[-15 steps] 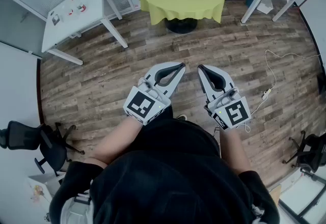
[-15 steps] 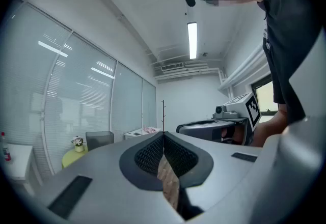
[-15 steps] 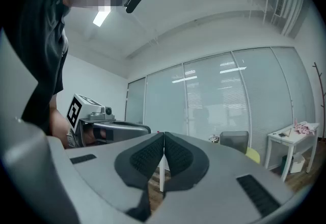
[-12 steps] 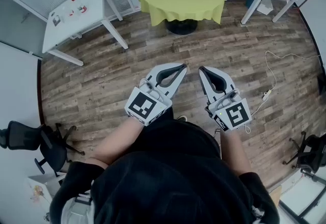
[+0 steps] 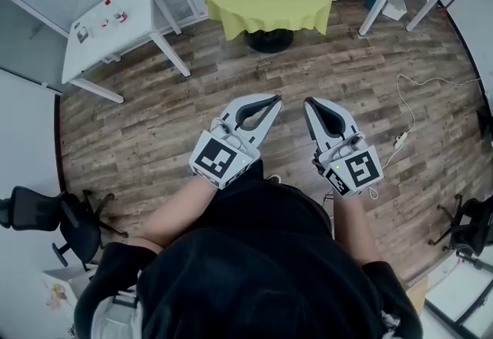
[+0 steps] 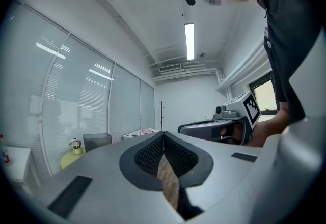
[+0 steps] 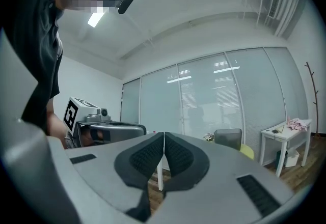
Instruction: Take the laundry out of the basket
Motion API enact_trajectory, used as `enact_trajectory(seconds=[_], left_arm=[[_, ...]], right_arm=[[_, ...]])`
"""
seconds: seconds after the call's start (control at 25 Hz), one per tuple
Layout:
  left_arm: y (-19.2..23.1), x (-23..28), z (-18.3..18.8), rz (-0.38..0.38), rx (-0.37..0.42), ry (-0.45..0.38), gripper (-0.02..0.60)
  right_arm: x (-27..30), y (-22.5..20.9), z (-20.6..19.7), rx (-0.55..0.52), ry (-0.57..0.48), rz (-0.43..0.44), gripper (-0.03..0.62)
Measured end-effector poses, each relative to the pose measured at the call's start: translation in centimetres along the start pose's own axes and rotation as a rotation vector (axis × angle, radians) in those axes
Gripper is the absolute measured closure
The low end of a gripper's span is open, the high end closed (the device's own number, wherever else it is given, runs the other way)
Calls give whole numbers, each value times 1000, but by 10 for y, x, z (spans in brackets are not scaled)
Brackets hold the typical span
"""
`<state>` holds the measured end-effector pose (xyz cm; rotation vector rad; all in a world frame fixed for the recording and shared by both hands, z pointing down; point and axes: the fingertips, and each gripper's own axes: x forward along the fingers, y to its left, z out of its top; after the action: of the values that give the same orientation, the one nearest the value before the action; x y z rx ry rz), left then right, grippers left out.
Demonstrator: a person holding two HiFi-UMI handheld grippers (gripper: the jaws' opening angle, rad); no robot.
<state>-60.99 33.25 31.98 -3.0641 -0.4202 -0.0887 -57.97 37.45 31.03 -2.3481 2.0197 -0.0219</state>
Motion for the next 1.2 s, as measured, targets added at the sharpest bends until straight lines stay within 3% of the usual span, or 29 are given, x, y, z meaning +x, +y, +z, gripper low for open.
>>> enact_trajectory(seconds=[0.24,0.44,1.2], left_arm=[[12,7,1,-9,17,3,571],[37,25,-5,-4,-15,-20,571],[156,123,-10,-43,-54,-34,571]], right_arm=[[10,-7,-6,3,13,1,568],[31,-24,-13,2,25,0,568],[145,-121,-14,-22,71,-10,568]])
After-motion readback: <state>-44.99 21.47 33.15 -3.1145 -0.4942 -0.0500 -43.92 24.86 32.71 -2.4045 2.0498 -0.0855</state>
